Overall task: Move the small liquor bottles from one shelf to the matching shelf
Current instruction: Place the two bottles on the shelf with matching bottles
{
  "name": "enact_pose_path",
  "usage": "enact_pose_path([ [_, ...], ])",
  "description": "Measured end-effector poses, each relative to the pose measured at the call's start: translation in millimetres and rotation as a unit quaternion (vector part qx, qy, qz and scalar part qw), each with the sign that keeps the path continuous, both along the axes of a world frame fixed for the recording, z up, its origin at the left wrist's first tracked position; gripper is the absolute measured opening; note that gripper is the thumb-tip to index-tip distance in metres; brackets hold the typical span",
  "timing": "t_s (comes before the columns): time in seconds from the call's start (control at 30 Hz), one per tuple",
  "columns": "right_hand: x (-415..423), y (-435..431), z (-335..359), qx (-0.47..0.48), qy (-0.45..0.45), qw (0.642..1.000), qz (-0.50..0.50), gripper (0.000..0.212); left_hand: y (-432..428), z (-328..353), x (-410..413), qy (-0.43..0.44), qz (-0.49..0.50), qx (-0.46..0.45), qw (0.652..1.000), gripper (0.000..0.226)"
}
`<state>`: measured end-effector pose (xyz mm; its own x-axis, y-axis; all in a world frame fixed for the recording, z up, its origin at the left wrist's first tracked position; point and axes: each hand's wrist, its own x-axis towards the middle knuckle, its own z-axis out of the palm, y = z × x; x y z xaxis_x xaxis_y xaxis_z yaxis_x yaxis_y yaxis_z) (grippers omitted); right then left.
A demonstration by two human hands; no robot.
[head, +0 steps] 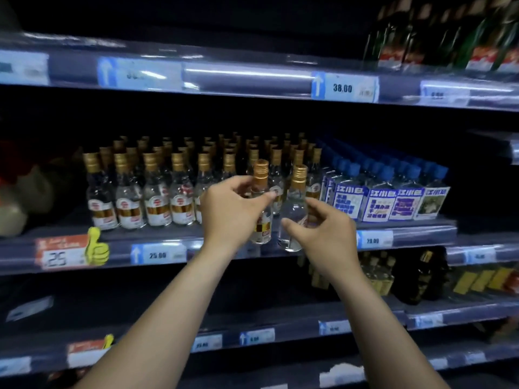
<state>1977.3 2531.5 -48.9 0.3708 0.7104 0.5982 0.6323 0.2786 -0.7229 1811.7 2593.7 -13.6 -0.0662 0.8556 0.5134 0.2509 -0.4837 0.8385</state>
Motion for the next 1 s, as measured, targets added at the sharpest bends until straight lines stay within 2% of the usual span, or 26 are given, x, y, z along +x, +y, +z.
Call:
enact_pose_path([
  [0.1, 19, 25, 13, -0.006, -0.005, 1.000, 0.018, 0.044, 18, 5, 21, 0.015, 0.038, 0.006, 0.999, 0.051],
  [0.2, 37, 49, 14, -0.016, -0.008, 0.999, 0.043, 0.032, 31, 7, 35, 0.024, 0.069, 0.002, 0.997, 0.052],
  [0.27, 43, 62, 13, -0.032, -0.012, 0.998, 0.058, 0.057, 37, 8, 43, 0.034, 0.099, 0.006, 0.995, 0.050],
  [0.3, 46, 68, 12, -0.045, -0.014, 0.997, 0.063, 0.063, 40, 8, 47, 0.038, 0.113, 0.009, 0.993, 0.048],
  [0.43, 50, 85, 4, -0.070, 0.001, 0.995, 0.077, 0.026, 47, 3, 57, 0.051, 0.149, -0.002, 0.987, 0.044],
  [0.57, 48, 93, -2, -0.065, 0.003, 0.995, 0.077, 0.028, 49, -3, 60, 0.053, 0.169, 0.007, 0.984, 0.041],
  [0.6, 48, 95, -4, -0.063, 0.005, 0.995, 0.075, 0.032, 50, -5, 60, 0.058, 0.171, 0.008, 0.984, 0.043],
  [0.7, 47, 100, -8, -0.053, 0.007, 0.996, 0.071, 0.066, 51, -8, 58, 0.084, 0.161, 0.016, 0.983, 0.051],
  [0.8, 49, 100, -11, -0.054, 0.003, 0.995, 0.080, 0.075, 45, -10, 54, 0.119, 0.171, 0.063, 0.976, 0.061],
  [0.87, 52, 96, -10, -0.078, -0.009, 0.992, 0.098, 0.069, 37, -16, 50, 0.141, 0.174, 0.120, 0.967, 0.063],
  [0.93, 56, 94, -10, -0.100, -0.015, 0.989, 0.112, 0.060, 29, -28, 44, 0.126, 0.169, 0.175, 0.962, 0.054],
  [1.0, 57, 92, -10, -0.100, -0.022, 0.989, 0.109, 0.064, 23, -46, 36, 0.109, 0.175, 0.205, 0.957, 0.042],
])
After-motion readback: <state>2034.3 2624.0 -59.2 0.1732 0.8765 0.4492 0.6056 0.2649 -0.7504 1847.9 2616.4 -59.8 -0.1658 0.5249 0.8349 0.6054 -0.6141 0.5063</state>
